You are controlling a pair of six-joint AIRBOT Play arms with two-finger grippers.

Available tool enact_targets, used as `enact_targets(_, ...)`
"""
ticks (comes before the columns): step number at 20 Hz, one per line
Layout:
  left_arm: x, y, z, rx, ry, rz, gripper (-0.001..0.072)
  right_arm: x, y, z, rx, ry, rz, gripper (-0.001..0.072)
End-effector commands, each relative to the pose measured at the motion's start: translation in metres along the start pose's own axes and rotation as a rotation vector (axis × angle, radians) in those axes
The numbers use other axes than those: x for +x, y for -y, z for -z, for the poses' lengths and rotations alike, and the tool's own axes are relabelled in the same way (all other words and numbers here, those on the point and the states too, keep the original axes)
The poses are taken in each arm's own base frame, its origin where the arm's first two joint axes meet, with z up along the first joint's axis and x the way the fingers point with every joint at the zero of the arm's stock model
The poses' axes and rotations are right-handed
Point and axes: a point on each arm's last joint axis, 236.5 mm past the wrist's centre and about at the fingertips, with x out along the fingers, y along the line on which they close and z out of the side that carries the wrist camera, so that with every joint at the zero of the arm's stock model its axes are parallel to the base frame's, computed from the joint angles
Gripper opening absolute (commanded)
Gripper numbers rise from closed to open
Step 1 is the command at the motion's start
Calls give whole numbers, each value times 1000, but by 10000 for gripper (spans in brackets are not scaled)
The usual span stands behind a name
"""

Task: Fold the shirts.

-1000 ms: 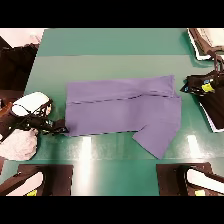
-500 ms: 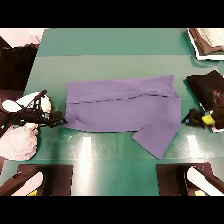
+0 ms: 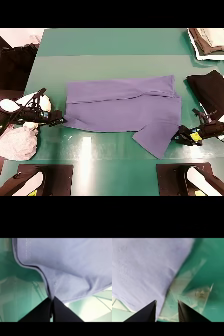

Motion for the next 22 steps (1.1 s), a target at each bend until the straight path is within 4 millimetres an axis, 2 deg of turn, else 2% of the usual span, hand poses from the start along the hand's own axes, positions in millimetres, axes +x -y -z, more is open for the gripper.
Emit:
enact_targets(1, 0, 1, 2, 7, -7, 3, 23, 16, -8, -9, -41, 15, 10, 305)
enact_targets(4, 0, 2, 5, 7, -21, 6, 23, 15, -12, -20, -81, 77, 31, 297)
enact_targets(5, 0, 2, 6, 7, -23, 7, 23, 10, -12, -23, -93, 108, 38, 189)
enact_targets(6, 0, 2, 5, 11, -23, 6, 23, 4, -13, -27, -102, 145, 41, 119)
enact_targets(7, 0, 2, 5, 13, -22, 6, 23, -2, -14, -31, -107, 180, 38, 55)
enact_targets(8, 0, 2, 5, 13, -22, 6, 23, -7, -15, -32, -110, 207, 37, 20)
enact_targets(10, -1, 2, 6, 14, -24, 7, 23, -19, -16, -31, -116, 246, 38, 19)
enact_targets(12, -6, 1, 16, 41, -80, -10, 21, -35, -10, -19, -149, 227, 91, 18)
enact_targets(14, -18, 0, 33, 90, -133, -43, 21, -56, -5, 0, -186, 185, 155, 18)
enact_targets(16, -33, 8, 43, 155, -112, -88, 21, -75, -11, 11, -218, 203, 173, 18)
enact_targets(18, -44, 24, 51, 208, -83, -80, 22, -89, -18, 10, -243, 265, 175, 18)
enact_targets(20, -48, 33, 52, 235, -60, -68, 23, -95, -24, 4, -258, 297, 170, 17)
enact_targets(22, -48, 35, 37, 235, 1, -67, 23, -99, -35, -10, -302, 310, 174, 18)
